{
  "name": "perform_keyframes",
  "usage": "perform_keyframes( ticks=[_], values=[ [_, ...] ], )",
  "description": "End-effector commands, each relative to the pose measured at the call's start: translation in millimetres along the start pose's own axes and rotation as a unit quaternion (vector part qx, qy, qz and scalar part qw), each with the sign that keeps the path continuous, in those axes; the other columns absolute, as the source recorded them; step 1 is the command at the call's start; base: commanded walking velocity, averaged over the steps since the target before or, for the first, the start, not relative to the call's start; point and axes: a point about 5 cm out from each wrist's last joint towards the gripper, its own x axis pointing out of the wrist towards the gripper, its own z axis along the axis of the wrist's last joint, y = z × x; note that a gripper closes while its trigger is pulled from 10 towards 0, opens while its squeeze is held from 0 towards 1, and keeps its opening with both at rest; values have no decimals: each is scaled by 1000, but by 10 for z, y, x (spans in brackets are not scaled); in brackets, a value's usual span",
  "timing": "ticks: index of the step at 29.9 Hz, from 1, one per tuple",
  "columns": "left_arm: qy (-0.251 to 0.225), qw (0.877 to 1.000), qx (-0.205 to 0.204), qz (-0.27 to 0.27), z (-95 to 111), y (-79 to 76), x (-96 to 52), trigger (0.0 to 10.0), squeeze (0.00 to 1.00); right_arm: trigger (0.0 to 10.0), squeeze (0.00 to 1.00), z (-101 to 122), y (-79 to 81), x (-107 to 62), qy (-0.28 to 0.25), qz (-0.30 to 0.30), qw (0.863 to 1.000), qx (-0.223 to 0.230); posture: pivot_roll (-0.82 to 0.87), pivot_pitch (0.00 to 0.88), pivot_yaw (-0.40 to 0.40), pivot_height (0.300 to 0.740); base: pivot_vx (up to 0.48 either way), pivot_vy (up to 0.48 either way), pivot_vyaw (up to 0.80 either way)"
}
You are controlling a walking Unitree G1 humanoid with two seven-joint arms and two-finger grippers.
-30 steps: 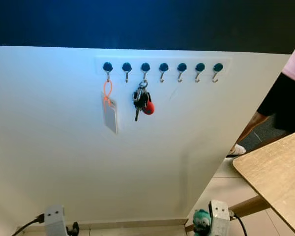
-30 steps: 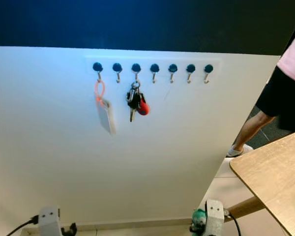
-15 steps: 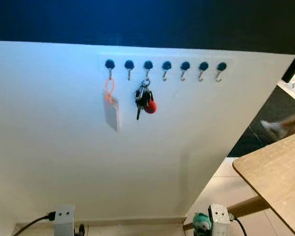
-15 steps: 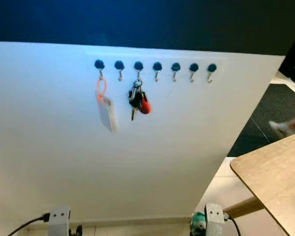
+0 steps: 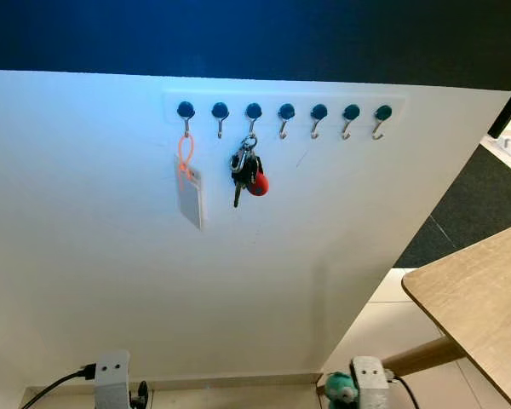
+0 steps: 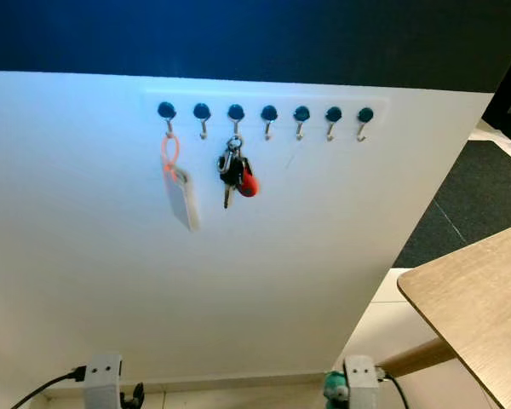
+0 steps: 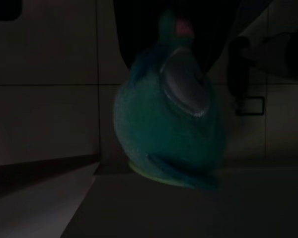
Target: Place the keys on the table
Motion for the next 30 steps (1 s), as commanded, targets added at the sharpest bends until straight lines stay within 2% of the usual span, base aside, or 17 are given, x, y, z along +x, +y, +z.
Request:
perform_keyframes(
  ticks=[1, 5, 7, 10, 20, 27, 30],
  values=[
    [12, 1000, 7, -8, -64, -46, -23, 10000, 0, 10000, 0, -17, -37, -12, 3, -10, 1000, -13, 54, 31, -38, 740, 0, 0, 0],
    [10, 1000, 9, -13, -47, -98, -12, 10000, 0, 10000, 0, 29, -22, -4, -9, -11, 998, -62, 51, 31, -38, 740, 0, 0, 0],
    [10, 1000, 9, -13, -47, -98, -12, 10000, 0, 10000, 0, 29, -22, -4, -9, -11, 998, -62, 51, 31, -38, 740, 0, 0, 0],
    [12, 1000, 15, -17, -36, -121, -3, 10000, 0, 10000, 0, 34, -3, 9, 1, -15, 995, -99, 51, 25, -34, 740, 0, 0, 0],
    [6, 1000, 17, -17, 11, -108, 16, 10000, 0, 10000, 0, 57, 21, 23, -4, -30, 996, -88, 53, 19, -27, 740, 0, 0, 0],
    [8, 1000, 20, -19, 12, -96, 18, 10000, 0, 10000, 0, 27, 73, 21, -3, -22, 994, -106, 53, 19, -24, 740, 0, 0, 0],
    [10, 999, 24, -22, 9, -97, 18, 10000, 0, 10000, 0, -35, 161, 11, 3, 8, 992, -128, 54, 28, -18, 740, 0, 0, 0]
  ],
)
